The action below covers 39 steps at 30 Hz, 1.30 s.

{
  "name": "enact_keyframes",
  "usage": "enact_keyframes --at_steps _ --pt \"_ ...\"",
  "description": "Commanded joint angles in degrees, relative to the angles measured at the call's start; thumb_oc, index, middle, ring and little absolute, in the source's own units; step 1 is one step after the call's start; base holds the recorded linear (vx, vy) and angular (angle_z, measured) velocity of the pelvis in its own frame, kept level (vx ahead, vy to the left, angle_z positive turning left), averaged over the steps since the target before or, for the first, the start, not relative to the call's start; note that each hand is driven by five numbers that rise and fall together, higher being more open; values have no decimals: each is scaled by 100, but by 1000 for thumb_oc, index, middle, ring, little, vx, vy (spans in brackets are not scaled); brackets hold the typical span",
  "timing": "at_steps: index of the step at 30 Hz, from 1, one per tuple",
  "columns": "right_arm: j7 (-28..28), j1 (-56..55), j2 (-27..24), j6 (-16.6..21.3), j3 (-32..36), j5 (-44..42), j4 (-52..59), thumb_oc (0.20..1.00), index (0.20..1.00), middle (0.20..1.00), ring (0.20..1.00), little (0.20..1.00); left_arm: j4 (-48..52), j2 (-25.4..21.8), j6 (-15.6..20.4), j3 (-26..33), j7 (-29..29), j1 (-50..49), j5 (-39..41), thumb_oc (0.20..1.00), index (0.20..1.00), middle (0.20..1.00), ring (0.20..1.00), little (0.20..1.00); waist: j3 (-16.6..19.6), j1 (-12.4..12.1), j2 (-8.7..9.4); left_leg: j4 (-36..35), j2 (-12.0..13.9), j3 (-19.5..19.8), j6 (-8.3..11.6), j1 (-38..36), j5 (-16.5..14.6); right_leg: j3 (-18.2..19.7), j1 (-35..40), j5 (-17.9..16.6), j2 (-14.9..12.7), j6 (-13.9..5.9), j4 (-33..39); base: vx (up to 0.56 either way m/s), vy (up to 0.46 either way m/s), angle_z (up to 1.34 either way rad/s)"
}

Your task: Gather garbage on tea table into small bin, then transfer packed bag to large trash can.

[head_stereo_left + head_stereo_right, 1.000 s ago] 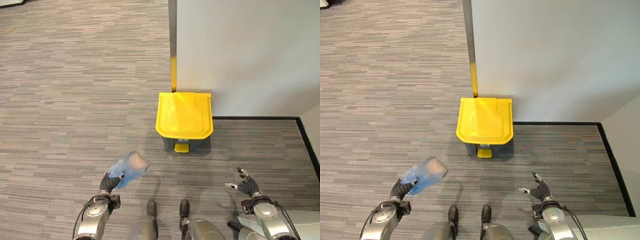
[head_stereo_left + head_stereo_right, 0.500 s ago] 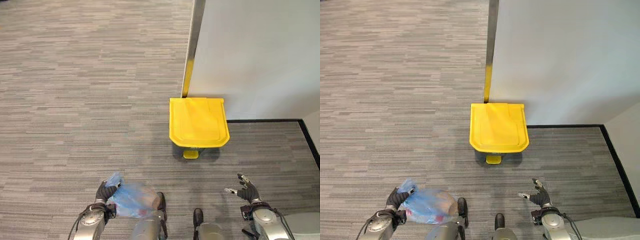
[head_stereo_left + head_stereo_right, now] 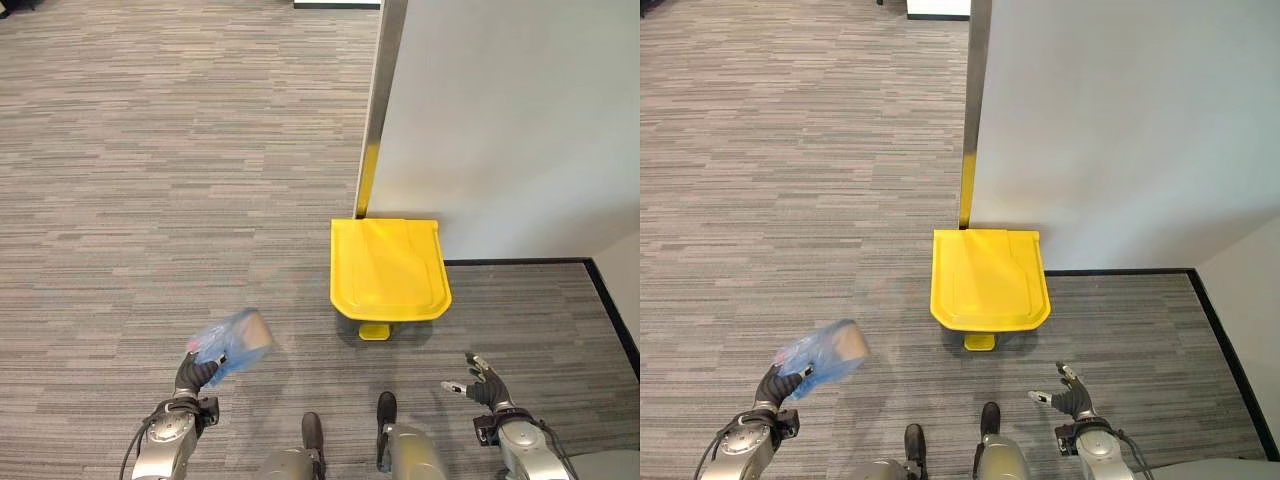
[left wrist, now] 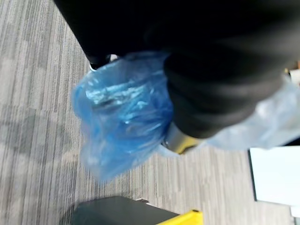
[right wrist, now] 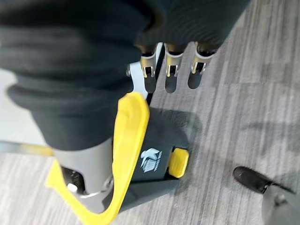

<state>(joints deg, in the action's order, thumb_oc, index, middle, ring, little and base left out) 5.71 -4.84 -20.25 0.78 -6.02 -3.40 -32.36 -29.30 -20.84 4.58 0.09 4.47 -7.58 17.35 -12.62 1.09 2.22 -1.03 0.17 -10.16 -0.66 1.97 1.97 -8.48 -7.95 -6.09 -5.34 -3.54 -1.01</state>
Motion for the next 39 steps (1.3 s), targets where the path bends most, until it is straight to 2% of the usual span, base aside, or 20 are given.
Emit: enact_keyframes --at_steps 1,7,13,17,18,20,22,24,26,28,29,30,31,32,33,35,39 --pt "87 211 -204 168 94 -64 75 1000 1000 1000 1000 1000 217 -123 219 100 -39 53 70 200 200 200 200 200 114 12 150 725 -74 259 164 84 -868 -70 290 907 -26 -239 -327 67 -57 9" --pt "71 185 -213 174 73 -32 45 1000 1000 1000 1000 1000 228 -70 183 66 -72 -4 34 200 200 200 200 200 189 -5 140 472 -87 312 163 -100 -830 -67 547 963 40 -223 -132 48 10 0" --pt "62 296 -181 133 -5 52 30 1000 1000 1000 1000 1000 317 -201 187 75 -26 28 -56 200 200 200 200 200 116 -82 202 647 -180 332 46 62 -974 97 371 891 -49 -337 -324 -15 112 -5" --pt "49 394 -142 127 -36 57 67 1000 1000 1000 1000 1000 326 -263 197 120 8 74 -29 200 200 200 200 200 2 -143 204 803 -300 389 -81 202 -1095 225 28 850 -157 -474 -800 -15 158 -24" --pt "53 409 -114 134 -28 38 73 1000 1000 1000 1000 1000 308 -307 204 139 20 110 -39 200 200 200 200 200 -72 -137 161 816 -331 397 -134 175 -1138 214 -163 803 -233 -556 -1254 17 155 -17" --pt "50 413 -93 122 -18 11 91 1000 1000 1000 1000 1000 274 -316 211 143 42 148 -59 200 200 200 200 200 -151 -99 119 759 -403 435 -172 -18 -1225 237 -563 668 -219 -546 -1691 108 175 -5" --pt "98 438 -134 123 11 -21 85 1000 1000 1000 1000 1000 243 -322 226 158 72 175 -39 200 200 200 200 200 -230 -29 64 660 -471 478 -180 -313 -1367 -18 -912 474 -283 -502 -1393 194 67 3" --pt "107 433 -149 125 22 -40 94 1000 1000 1000 1000 1000 219 -313 234 163 78 175 -31 200 200 200 200 200 -255 24 59 640 -513 542 -180 -433 -1427 -43 -1021 376 -247 -501 -1156 208 0 13" --pt "132 409 -166 125 68 -65 60 1000 1000 1000 1000 1000 159 -294 253 180 99 253 -24 200 200 200 200 200 -293 151 86 670 -608 722 -115 -689 -1581 -252 -1281 181 -210 -596 -388 322 -47 20" --pt "152 373 -199 119 110 -72 65 1000 1000 1000 1000 1000 129 -282 261 172 113 300 -29 200 200 200 200 200 -296 259 73 758 -630 879 -70 -791 -1696 -338 -1368 86 -157 -640 -77 304 -101 49" --pt "156 313 -236 122 153 -107 111 1000 1000 1000 1000 1000 146 -283 273 125 97 335 -30 200 200 200 200 200 -282 356 97 820 -678 1085 -35 -886 -1827 -2 -1471 -10 -78 -684 -34 262 -104 70" --pt "156 310 -238 122 154 -107 112 1000 1000 1000 1000 1000 148 -281 272 124 97 333 -30 200 200 200 200 200 -283 356 88 829 -670 1086 -34 -887 -1837 -7 -1463 -10 -72 -684 -30 259 -119 80" --pt "159 238 -271 121 225 -141 117 1000 1000 1000 1000 1000 143 -308 277 84 83 388 -48 200 200 200 200 200 -273 412 91 929 -676 1244 -11 -957 -2011 293 -1450 -43 -21 -638 -36 188 -98 94" --pt "154 194 -271 135 282 -204 111 1000 1000 1000 1000 1000 131 -315 287 64 61 405 -25 200 200 200 200 200 -246 441 138 1020 -706 1353 17 -982 -2082 403 -1447 -144 -79 -609 -67 265 -169 84" --pt "180 231 -297 146 305 -244 64 1000 1000 1000 1000 1000 98 -324 299 68 70 464 6 200 200 200 200 200 -250 462 140 1129 -685 1389 47 -994 -2158 420 -1545 -253 -125 -587 -214 236 -189 60" --pt "220 271 -322 129 321 -248 17 1000 1000 1000 1000 1000 19 -259 268 62 75 435 34 200 200 200 200 200 -200 501 135 1206 -544 1339 98 -1017 -2267 301 -1574 -230 -145 -539 -394 213 -160 25" --pt "276 375 -376 203 467 -502 1 1000 1000 1000 1000 1000 -44 -254 296 73 92 461 50 200 200 200 200 200 -84 574 -15 875 -444 1200 96 -1051 -2130 154 -1724 -271 -42 -562 -481 63 -29 -13"
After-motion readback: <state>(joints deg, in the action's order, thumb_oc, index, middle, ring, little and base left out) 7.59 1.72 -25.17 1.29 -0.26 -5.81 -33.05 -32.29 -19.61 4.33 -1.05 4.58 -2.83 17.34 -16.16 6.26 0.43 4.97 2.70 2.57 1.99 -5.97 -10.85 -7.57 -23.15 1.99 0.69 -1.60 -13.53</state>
